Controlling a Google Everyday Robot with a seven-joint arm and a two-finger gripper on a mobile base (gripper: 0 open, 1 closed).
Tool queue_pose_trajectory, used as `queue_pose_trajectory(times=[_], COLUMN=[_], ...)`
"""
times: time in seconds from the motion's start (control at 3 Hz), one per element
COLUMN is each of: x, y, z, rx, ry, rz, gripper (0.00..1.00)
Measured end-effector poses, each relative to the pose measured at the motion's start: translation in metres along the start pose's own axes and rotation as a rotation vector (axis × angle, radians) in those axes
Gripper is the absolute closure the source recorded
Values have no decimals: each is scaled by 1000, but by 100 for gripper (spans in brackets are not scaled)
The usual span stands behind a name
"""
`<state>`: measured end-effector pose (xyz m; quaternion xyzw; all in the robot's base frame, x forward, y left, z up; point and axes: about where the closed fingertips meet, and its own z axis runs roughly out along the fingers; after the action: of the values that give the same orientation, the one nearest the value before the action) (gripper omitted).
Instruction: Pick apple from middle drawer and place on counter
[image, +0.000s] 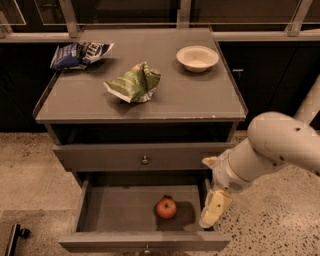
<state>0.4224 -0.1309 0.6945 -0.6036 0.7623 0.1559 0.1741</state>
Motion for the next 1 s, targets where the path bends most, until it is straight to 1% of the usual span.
queue_pose_trajectory(times=[0.33, 0.67, 1.0], x=[6, 5, 16], y=[-6, 9, 16], z=[19, 31, 75], rx=[-4, -18, -35], ry=[-19, -46, -90], rz=[18, 10, 42], gripper=[0, 0, 0])
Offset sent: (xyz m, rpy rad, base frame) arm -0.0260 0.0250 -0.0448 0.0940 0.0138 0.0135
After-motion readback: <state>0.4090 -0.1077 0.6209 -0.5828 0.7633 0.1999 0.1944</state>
